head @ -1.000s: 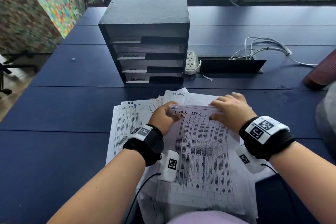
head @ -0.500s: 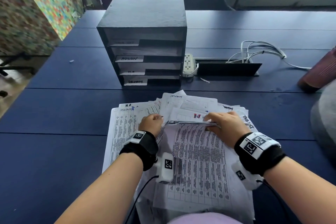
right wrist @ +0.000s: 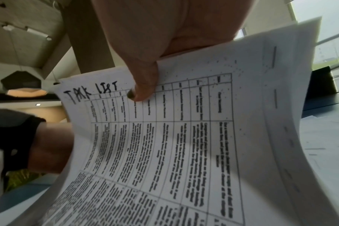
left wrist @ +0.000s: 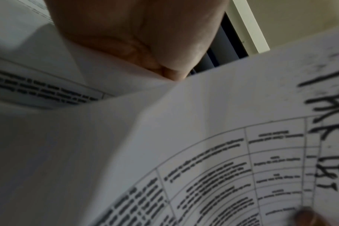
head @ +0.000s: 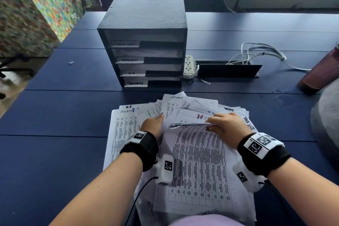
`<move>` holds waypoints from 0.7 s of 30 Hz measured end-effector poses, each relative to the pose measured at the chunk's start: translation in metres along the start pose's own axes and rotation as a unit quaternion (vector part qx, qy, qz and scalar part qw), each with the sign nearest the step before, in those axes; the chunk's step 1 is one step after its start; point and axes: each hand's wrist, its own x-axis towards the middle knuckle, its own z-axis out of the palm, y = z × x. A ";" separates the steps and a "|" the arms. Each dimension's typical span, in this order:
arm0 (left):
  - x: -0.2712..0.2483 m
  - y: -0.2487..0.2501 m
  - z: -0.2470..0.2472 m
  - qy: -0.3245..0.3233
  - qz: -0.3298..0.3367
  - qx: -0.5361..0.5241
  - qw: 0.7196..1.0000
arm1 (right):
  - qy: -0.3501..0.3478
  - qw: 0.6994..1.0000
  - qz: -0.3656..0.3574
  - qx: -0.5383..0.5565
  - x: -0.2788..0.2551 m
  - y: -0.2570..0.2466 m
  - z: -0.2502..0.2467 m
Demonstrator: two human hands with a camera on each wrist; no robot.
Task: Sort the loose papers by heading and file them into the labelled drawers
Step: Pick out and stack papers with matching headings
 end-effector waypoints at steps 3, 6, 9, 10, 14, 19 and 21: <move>-0.002 0.002 0.001 -0.027 0.019 -0.002 0.999 | -0.009 1.000 0.009 0.023 0.005 0.001 -0.004; 0.000 0.001 0.002 -0.045 0.043 0.076 0.995 | -0.008 0.999 0.005 0.031 0.006 0.001 -0.004; 0.003 -0.002 0.003 0.018 0.027 0.166 0.986 | -0.020 0.999 0.009 0.031 0.005 0.000 -0.002; 0.005 -0.003 0.002 0.032 0.020 0.165 0.986 | -0.019 0.999 0.007 0.034 0.005 0.000 -0.002; 0.008 -0.005 0.004 0.010 0.034 0.027 0.999 | -0.020 0.998 0.012 0.053 0.006 0.002 -0.002; -0.002 -0.006 0.011 -0.031 0.133 -0.003 0.991 | -0.021 0.998 0.023 0.058 0.008 0.002 -0.003; -0.011 -0.006 0.011 -0.049 0.139 -0.035 0.989 | -0.024 0.996 0.043 0.068 0.008 0.002 -0.004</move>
